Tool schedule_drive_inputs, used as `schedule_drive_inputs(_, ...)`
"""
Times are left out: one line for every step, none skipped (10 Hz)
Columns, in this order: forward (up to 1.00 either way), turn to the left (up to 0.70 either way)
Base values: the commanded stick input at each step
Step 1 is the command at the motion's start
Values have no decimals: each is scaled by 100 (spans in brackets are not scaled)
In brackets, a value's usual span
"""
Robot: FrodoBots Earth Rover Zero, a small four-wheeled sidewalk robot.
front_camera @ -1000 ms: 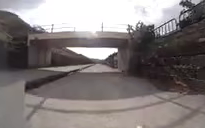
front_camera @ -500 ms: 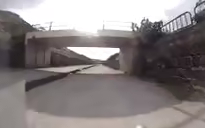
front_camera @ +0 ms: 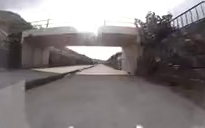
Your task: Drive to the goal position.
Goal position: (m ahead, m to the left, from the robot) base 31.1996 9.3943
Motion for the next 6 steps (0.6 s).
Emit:
schedule_drive_inputs(100,0)
schedule_drive_inputs(100,0)
schedule_drive_inputs(100,0)
schedule_drive_inputs(100,0)
schedule_drive_inputs(100,0)
schedule_drive_inputs(100,0)
